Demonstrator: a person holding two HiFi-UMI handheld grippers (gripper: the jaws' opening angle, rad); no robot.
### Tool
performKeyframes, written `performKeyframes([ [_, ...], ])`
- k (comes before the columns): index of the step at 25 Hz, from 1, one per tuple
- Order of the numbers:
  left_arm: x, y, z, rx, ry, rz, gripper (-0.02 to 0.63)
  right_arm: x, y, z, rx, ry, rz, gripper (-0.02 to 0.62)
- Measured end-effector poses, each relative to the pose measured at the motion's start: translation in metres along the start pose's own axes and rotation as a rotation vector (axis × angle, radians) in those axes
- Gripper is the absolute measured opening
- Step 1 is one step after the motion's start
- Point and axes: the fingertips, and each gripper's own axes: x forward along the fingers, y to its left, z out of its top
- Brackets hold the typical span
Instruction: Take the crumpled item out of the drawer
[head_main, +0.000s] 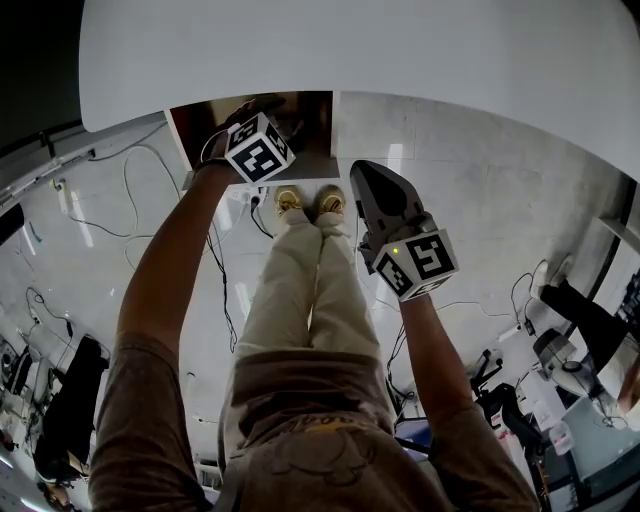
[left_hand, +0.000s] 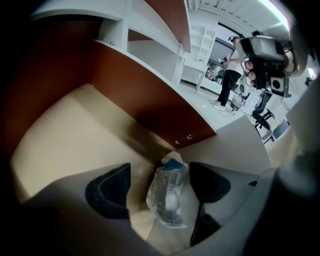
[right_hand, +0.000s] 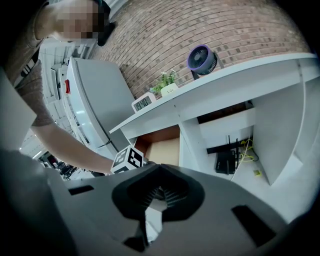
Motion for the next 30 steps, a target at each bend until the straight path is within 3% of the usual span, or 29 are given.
performKeyframes([
  [5, 0.005, 0.002, -0.01, 0.014, 0.038, 0.01, 0.327, 0.005, 0.0, -0.001, 0.008, -0.004, 0.0, -0.005],
  [20, 0.011, -0.006, -0.01, 0.04, 0.091, -0.068, 0.208, -0.002, -0.008, 0.0, 0.017, -0.009, -0.009, -0.005],
  [30, 0.004, -0.007, -0.005, 0.055, 0.062, -0.019, 0.121, -0.011, -0.009, 0.001, 0.008, -0.01, -0.006, -0.005],
])
